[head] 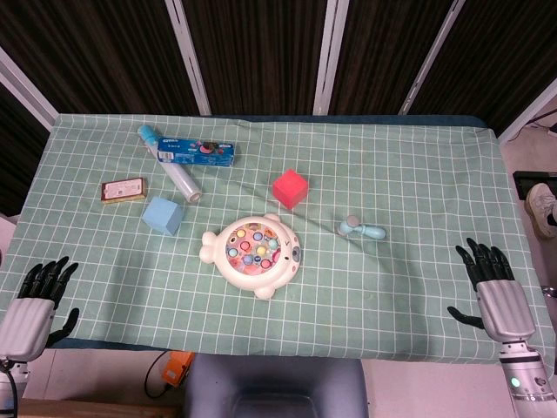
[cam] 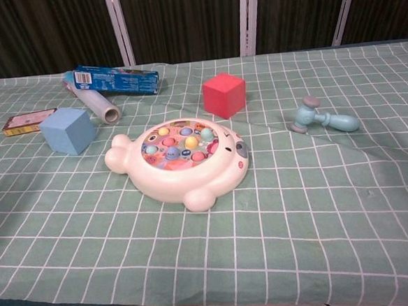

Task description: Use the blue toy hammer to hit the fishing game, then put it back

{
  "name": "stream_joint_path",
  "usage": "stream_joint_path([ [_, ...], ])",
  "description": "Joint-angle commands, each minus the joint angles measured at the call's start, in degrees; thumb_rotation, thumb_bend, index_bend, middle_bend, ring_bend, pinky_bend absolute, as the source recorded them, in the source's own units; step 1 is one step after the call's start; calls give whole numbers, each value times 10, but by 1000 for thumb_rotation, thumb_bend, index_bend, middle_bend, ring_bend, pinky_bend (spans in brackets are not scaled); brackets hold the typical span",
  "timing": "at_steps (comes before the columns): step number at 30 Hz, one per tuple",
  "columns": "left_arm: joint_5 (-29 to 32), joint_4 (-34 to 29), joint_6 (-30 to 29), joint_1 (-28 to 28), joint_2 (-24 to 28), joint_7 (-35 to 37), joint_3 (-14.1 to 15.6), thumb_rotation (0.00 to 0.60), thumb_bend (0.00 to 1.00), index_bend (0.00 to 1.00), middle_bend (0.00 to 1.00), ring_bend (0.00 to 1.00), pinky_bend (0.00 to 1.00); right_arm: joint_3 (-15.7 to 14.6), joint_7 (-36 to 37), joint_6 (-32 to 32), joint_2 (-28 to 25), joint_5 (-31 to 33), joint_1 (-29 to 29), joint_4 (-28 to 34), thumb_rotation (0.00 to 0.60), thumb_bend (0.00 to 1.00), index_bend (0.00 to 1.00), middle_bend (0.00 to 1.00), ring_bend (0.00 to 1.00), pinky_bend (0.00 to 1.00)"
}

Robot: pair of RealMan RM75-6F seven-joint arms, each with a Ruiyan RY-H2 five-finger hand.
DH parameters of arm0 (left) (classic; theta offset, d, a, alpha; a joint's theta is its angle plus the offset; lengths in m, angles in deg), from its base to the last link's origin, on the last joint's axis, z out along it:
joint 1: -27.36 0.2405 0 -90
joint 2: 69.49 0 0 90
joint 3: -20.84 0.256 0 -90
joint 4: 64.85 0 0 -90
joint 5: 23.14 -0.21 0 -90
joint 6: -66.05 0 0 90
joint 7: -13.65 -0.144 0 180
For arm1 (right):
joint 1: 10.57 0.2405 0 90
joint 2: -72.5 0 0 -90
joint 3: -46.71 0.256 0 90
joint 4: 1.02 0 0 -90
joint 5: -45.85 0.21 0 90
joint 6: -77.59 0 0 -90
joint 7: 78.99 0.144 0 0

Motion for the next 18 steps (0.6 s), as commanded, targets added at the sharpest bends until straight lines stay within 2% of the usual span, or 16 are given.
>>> stream_joint_path([
  [1,1,0,-2,1,0,-1,0,600,416,0,0,0,68,1,3,-1,1,-1,1,0,600,213,0,0,0,0],
  [4,2,-2,-2,2,2,2,0,600,417,0,0,0,68,7,24,-6,11,-9,6,-12,600,213,4,1,0,0],
  [6,1,-3,-4,2,3,6,0,600,416,0,0,0,68,19,55,-5,25,-8,16,-30,600,213,40,23,0,4],
  [10,3,-1,-2,1,6,17,-1,600,416,0,0,0,68,66,118,40,65,38,60,-88,600,212,186,138,2,50],
  [15,5,-6,8,-2,9,15,1,600,417,0,0,0,69,111,89,114,77,90,122,-101,600,215,300,215,21,51],
  [18,3,-9,8,-1,11,12,3,600,417,0,0,0,68,134,51,142,94,118,157,-112,600,268,386,274,63,58],
])
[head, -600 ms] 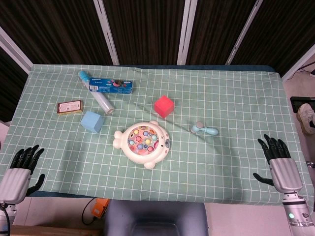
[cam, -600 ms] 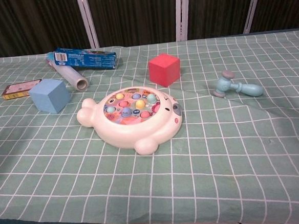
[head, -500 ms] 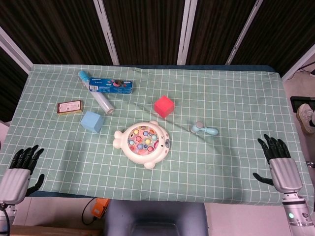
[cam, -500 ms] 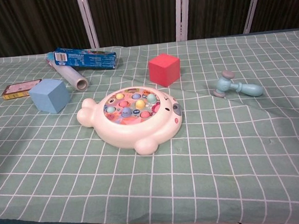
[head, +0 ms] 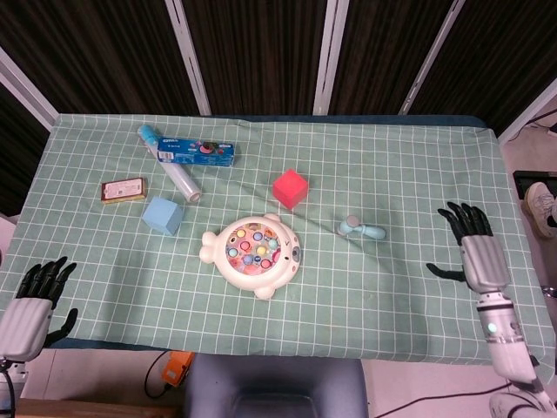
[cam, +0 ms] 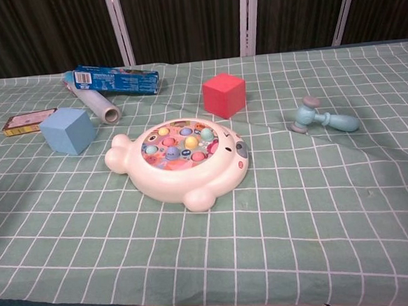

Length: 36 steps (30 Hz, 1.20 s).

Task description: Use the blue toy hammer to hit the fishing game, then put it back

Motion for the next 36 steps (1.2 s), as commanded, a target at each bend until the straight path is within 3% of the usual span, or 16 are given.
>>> stream_joint_path([
  [1,-1,-2,0,1,1,-1,2,600,416,0,0,0,68,38,-47,47,29,47,50,-20,600,297,421,292,78,71],
  [5,0,-5,2,1,3,-5,4,600,416,0,0,0,69,57,-65,87,69,83,94,-57,600,378,551,329,151,163],
  [9,0,-6,1,3,4,-4,4,600,416,0,0,0,69,58,-79,117,104,108,123,-102,600,430,607,364,183,185],
  [22,-4,-7,0,4,6,-3,7,600,416,0,0,0,69,43,-111,176,167,162,164,-186,600,440,616,369,190,186],
  [36,-7,-7,-1,5,7,-3,8,600,416,0,0,0,69,37,-124,193,234,173,200,-258,600,481,629,380,201,191],
])
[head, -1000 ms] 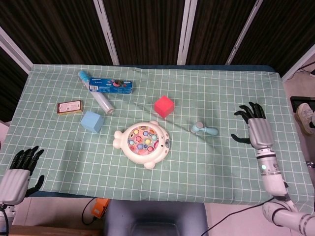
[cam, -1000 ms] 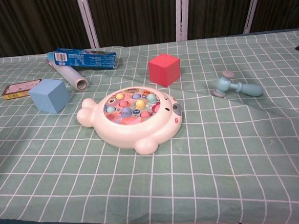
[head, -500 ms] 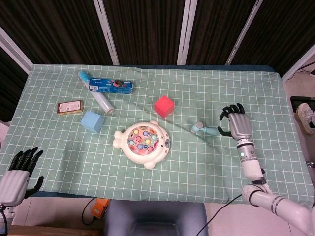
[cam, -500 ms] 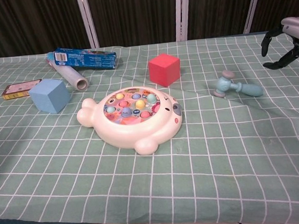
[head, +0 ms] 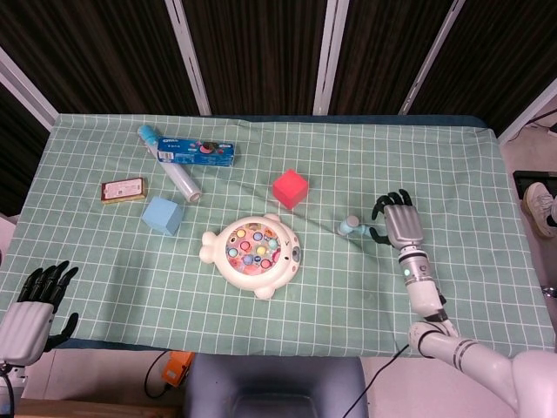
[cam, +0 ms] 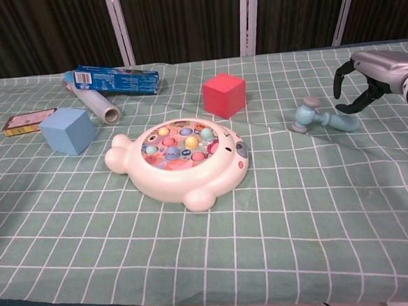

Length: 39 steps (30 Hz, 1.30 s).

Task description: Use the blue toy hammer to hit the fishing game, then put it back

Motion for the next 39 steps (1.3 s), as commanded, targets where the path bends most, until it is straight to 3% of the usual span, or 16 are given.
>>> stream_joint_path([
  [1,-1,0,-2,1,1,1,0,600,416,0,0,0,69,-2,-2,1,7,1,3,-6,600,481,630,381,201,191],
  [39,-6,-3,-3,2,4,3,3,600,420,0,0,0,69,5,-34,21,54,31,34,-48,600,481,633,384,205,191],
])
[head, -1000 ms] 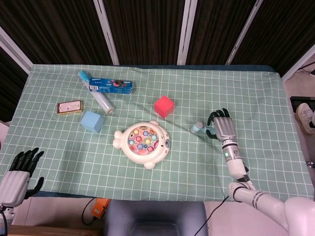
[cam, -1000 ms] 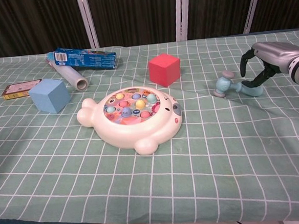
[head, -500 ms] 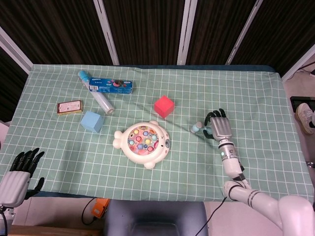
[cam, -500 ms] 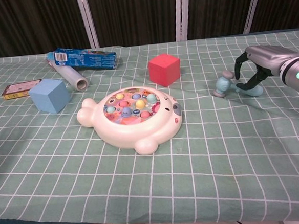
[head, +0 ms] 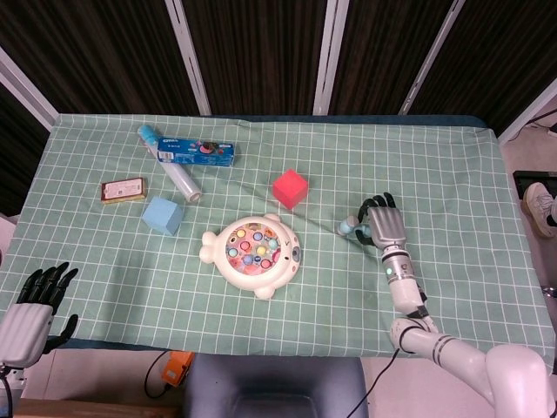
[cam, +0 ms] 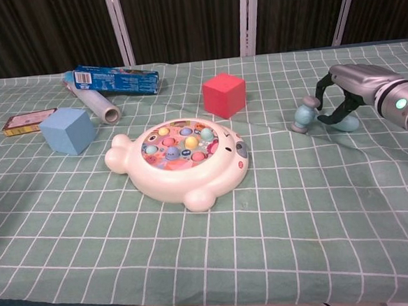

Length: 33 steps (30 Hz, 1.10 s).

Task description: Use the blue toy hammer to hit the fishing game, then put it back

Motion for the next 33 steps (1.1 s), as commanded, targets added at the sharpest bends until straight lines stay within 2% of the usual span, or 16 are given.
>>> stream_joint_path([
  [1,0,-1,0,0,0,0,0,600,420,0,0,0,69,0,-1,1,1,0,1,-1,600,481,633,384,205,191],
  [33,-4,1,-4,2,1,3,1,600,420,0,0,0,69,0,-9,11,16,11,7,-26,600,496,657,405,223,193],
])
